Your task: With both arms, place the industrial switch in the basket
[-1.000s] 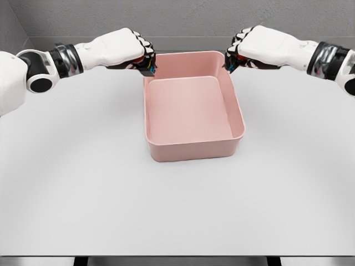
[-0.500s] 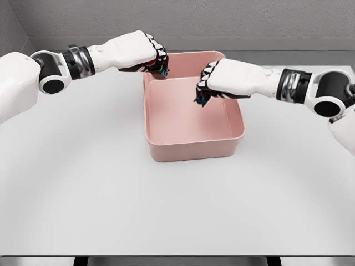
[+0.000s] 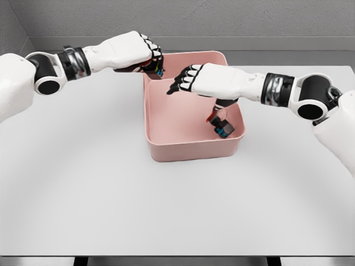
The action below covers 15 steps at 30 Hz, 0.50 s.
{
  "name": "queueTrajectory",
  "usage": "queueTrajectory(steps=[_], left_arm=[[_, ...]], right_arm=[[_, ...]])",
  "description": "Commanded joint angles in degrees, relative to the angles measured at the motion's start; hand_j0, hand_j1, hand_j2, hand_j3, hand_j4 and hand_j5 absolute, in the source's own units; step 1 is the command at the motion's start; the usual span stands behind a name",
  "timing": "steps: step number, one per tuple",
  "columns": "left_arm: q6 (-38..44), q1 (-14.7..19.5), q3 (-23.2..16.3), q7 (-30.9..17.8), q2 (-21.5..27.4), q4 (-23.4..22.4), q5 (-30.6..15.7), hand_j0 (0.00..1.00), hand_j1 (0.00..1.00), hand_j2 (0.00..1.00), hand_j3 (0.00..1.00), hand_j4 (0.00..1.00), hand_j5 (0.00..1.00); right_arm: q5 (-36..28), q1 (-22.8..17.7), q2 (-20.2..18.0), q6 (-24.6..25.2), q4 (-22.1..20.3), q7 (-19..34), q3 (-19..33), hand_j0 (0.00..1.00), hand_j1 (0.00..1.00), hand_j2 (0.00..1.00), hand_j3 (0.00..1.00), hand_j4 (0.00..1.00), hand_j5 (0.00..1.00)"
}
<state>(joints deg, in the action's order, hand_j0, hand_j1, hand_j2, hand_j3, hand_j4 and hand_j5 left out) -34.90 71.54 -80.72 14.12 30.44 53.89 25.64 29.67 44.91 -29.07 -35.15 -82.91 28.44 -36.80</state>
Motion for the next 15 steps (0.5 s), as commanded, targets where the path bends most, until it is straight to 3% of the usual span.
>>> queueTrajectory(steps=[1,7,13,15], left_arm=[[-0.10,0.00,0.21,0.03,0.76,-0.01,-0.41,0.40,0.40,0.40,0.40,0.40,0.40],[-0.10,-0.18,0.91,0.03,1.20,-0.01,-0.41,0.40,0.40,0.40,0.40,0.40,0.40],[-0.10,0.18,0.91,0.03,-0.64,-0.01,-0.94,0.40,0.40,0.40,0.40,0.40,0.40],[-0.10,0.09,0.74,0.03,-2.31,-0.10,-0.94,0.40,0.40,0.40,0.40,0.40,0.40]], right_arm=[[-0.31,-0.09,0.24,0.15,-0.06,-0.22,0.07,1.00,1.00,1.00,1.00,1.00,1.00],[-0.40,-0.09,-0.90,0.15,-0.06,-0.13,0.68,1.00,1.00,1.00,1.00,1.00,1.00],[-2.60,-2.46,-13.12,0.15,-0.15,-1.01,5.25,1.00,1.00,1.00,1.00,1.00,1.00],[-2.68,-3.51,-15.41,0.15,-0.23,-1.10,6.31,1.00,1.00,1.00,1.00,1.00,1.00]])
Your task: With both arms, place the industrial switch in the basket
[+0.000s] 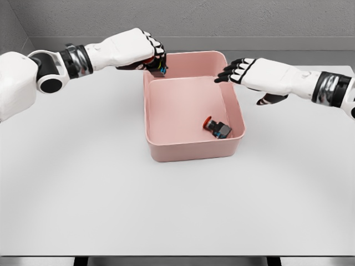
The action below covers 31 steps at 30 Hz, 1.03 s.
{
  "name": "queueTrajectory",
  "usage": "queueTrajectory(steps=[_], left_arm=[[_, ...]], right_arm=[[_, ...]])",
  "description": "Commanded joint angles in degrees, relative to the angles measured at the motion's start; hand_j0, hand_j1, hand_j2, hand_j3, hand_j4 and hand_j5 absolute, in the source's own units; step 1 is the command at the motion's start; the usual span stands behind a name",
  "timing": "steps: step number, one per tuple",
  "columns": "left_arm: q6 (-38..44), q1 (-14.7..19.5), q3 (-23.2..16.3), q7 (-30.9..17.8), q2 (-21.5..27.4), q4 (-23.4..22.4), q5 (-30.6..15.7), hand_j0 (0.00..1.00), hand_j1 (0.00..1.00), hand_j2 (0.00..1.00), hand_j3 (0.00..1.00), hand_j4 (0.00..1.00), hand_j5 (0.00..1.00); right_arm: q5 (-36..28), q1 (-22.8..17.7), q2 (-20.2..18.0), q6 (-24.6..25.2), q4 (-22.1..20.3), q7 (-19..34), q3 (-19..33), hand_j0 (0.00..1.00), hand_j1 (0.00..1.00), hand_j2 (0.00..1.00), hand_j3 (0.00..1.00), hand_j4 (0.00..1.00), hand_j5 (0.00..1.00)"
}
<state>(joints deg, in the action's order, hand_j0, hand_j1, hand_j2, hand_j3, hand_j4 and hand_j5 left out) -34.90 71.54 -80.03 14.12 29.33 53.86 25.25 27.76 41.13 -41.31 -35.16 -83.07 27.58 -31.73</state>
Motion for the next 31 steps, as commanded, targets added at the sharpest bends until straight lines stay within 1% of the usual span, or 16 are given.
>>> queueTrajectory(steps=[1,4,5,6,8,12,14,15,17,19,20,21,23,26,30,31], left_arm=[[-0.10,-0.09,-0.03,0.03,-1.91,-0.07,-0.55,0.40,0.40,0.40,0.40,0.40,0.40],[-0.10,-0.35,-0.47,0.03,-4.28,-0.16,-0.81,0.40,0.40,0.40,0.40,0.40,0.40],[-0.10,-0.44,-0.56,0.03,-4.89,-0.16,-0.90,0.40,0.40,0.40,0.40,0.40,0.40],[-0.10,-0.44,-0.74,0.03,-5.16,-0.16,-0.81,0.46,0.46,0.46,0.46,0.46,0.46],[-0.10,-0.62,-0.74,0.91,-5.34,-0.07,-0.81,1.00,1.00,1.00,1.00,1.00,1.00],[-0.10,-1.05,-0.65,1.70,-3.49,0.01,-0.81,1.00,1.00,1.00,1.00,1.00,1.00],[-0.10,-2.11,-0.65,3.19,-1.20,0.01,-0.81,1.00,1.00,1.00,1.00,1.00,1.00],[-0.10,-2.11,-0.65,3.46,-1.20,0.10,-0.81,1.00,1.00,1.00,1.00,1.00,1.00],[-0.10,-2.11,-0.30,4.95,-1.03,0.80,-1.25,1.00,1.00,1.00,1.00,1.00,1.00],[-0.10,-2.20,-0.12,5.04,-0.50,1.16,-1.78,1.00,1.00,1.00,1.00,1.00,1.00],[-0.10,-2.72,-0.12,5.04,1.17,1.24,-2.13,1.00,1.00,1.00,1.00,1.00,1.00],[-0.10,-4.04,-0.12,5.21,2.92,2.47,-2.13,1.00,1.00,1.00,1.00,1.00,1.00],[-0.10,-5.36,-0.39,6.36,6.00,3.71,-2.04,1.00,1.00,1.00,1.00,1.00,1.00],[-0.10,-6.59,-0.47,6.62,9.51,3.79,-2.04,1.00,1.00,1.00,1.00,1.00,1.00],[-0.10,-7.47,-0.47,6.80,12.59,3.79,-2.04,1.00,1.00,1.00,1.00,1.00,1.00],[-0.10,-7.47,-0.47,6.97,12.59,3.79,-2.04,1.00,1.00,1.00,1.00,1.00,1.00]], right_arm=[[-0.78,-0.09,-3.25,0.16,-0.17,-0.25,1.41,1.00,1.00,1.00,1.00,1.00,1.00],[-0.78,-0.62,-3.69,0.16,-0.25,-0.25,1.76,1.00,1.00,1.00,1.00,1.00,1.00],[-0.78,-1.41,-4.66,0.16,-0.25,-0.25,2.46,1.00,1.00,1.00,1.00,1.00,1.00],[-0.86,-1.76,-4.83,0.16,-0.25,-0.25,2.72,1.00,1.00,1.00,1.00,1.00,1.00],[-0.86,-2.20,-5.01,0.16,-0.25,-0.25,2.99,1.00,1.00,1.00,1.00,1.00,1.00],[-1.21,-2.55,-5.10,0.16,-0.17,-0.25,2.99,1.00,1.00,1.00,1.00,1.00,1.00],[-1.21,-4.13,-5.27,0.16,-0.08,-0.16,3.08,1.00,1.00,1.00,1.00,1.00,1.00],[-1.21,-4.31,-5.98,0.16,0.01,-0.16,3.08,1.00,1.00,1.00,1.00,1.00,1.00],[-1.21,-4.31,-5.98,0.16,0.01,-0.16,3.16,1.00,1.00,1.00,1.00,1.00,1.00],[-1.21,-4.39,-5.89,0.16,0.01,-0.16,3.52,1.00,1.00,1.00,1.00,1.00,1.00],[-1.21,-4.66,-5.98,0.16,0.10,-0.16,3.52,1.00,1.00,1.00,1.00,1.00,1.00],[-1.30,-4.66,-5.98,0.16,0.10,-0.16,3.52,1.00,1.00,1.00,1.00,1.00,1.00],[-1.30,-4.66,-5.98,0.16,0.10,-0.16,3.69,1.00,1.00,1.00,1.00,1.00,1.00],[-1.30,-4.75,-5.89,0.16,0.18,-0.16,3.52,1.00,1.00,1.00,1.00,1.00,1.00],[-1.30,-5.18,-5.89,0.16,0.18,-0.16,3.78,1.00,1.00,1.00,1.00,1.00,1.00],[-1.30,-5.19,-5.80,0.16,0.18,-0.16,3.87,1.00,1.00,1.00,1.00,1.00,1.00]])
